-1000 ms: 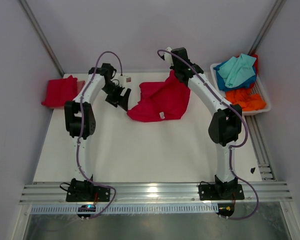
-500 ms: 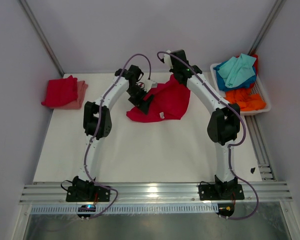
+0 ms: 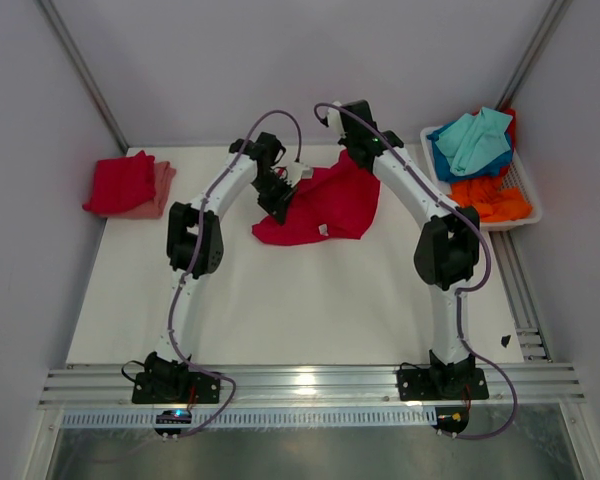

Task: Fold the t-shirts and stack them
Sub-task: Flatten out the tshirt

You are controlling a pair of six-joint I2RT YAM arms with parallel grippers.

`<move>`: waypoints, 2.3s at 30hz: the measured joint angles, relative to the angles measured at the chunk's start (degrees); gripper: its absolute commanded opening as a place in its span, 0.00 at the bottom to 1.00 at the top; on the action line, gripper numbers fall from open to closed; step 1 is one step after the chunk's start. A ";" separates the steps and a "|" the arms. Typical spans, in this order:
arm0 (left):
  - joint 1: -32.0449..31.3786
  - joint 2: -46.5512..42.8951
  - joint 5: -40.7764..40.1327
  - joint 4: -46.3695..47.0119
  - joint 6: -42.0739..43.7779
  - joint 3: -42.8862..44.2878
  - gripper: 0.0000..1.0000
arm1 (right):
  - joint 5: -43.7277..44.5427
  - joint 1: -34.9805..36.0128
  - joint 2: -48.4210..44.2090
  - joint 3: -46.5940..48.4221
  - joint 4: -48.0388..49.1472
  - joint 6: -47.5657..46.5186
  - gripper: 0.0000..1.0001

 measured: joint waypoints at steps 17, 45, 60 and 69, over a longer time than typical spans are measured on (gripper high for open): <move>5.22 -3.72 -1.88 -6.69 -0.15 13.66 0.00 | 1.18 -0.35 3.06 1.79 -0.44 0.57 0.03; 7.76 -37.51 15.56 -5.27 -1.25 -2.89 0.00 | 5.14 -1.79 19.56 13.16 -2.64 8.28 0.03; -2.49 -28.87 15.39 -7.34 16.92 -5.75 0.00 | 8.00 -2.43 19.74 12.72 2.47 7.98 0.03; -7.34 -22.47 17.14 -7.58 23.91 2.03 0.00 | 8.79 -2.43 19.96 12.72 2.67 7.87 0.03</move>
